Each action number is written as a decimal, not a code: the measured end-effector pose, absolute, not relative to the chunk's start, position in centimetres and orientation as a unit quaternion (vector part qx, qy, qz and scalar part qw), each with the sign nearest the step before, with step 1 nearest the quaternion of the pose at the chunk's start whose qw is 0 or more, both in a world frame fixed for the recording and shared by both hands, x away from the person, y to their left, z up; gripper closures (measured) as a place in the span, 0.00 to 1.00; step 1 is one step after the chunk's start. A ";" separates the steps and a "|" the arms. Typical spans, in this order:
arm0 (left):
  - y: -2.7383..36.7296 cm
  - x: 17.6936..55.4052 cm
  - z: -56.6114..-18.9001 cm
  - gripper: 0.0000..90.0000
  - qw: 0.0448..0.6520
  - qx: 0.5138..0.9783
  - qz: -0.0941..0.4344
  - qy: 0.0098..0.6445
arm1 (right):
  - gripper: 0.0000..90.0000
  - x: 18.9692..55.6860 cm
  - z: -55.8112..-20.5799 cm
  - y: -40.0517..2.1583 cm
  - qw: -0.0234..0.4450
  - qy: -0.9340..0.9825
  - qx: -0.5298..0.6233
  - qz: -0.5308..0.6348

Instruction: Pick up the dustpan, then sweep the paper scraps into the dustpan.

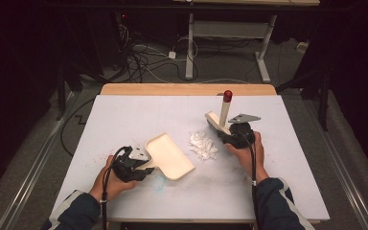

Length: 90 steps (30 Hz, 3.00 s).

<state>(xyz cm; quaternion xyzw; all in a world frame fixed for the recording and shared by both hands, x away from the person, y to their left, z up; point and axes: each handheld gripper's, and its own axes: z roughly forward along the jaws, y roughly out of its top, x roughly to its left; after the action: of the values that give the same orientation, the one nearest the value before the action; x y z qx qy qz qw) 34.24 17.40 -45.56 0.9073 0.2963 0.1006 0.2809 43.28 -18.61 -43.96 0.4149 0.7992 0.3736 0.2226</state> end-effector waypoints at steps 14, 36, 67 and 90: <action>17.4 34.4 -45.6 0.71 0.280 0.909 0.098 0.293 | 0.75 43.0 -44.1 -18.3 0.229 0.797 0.415 0.375; 17.2 34.3 -45.4 0.71 0.281 0.910 0.094 0.289 | 0.75 42.7 -44.3 -18.1 0.239 0.789 0.412 0.387; 14.8 35.3 -45.6 0.71 0.276 0.917 0.070 0.281 | 0.74 40.8 -45.6 -14.7 0.234 0.792 0.383 0.414; 14.0 35.2 -45.6 0.71 0.277 0.914 0.072 0.289 | 0.74 36.4 -45.7 -9.1 0.205 0.804 0.319 0.458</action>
<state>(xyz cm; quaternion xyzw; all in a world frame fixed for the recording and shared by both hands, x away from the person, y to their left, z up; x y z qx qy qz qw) 35.22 14.03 -45.62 0.9138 0.2886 0.0718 0.2766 36.37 -9.14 -45.67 0.3187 0.8043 0.4577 0.2051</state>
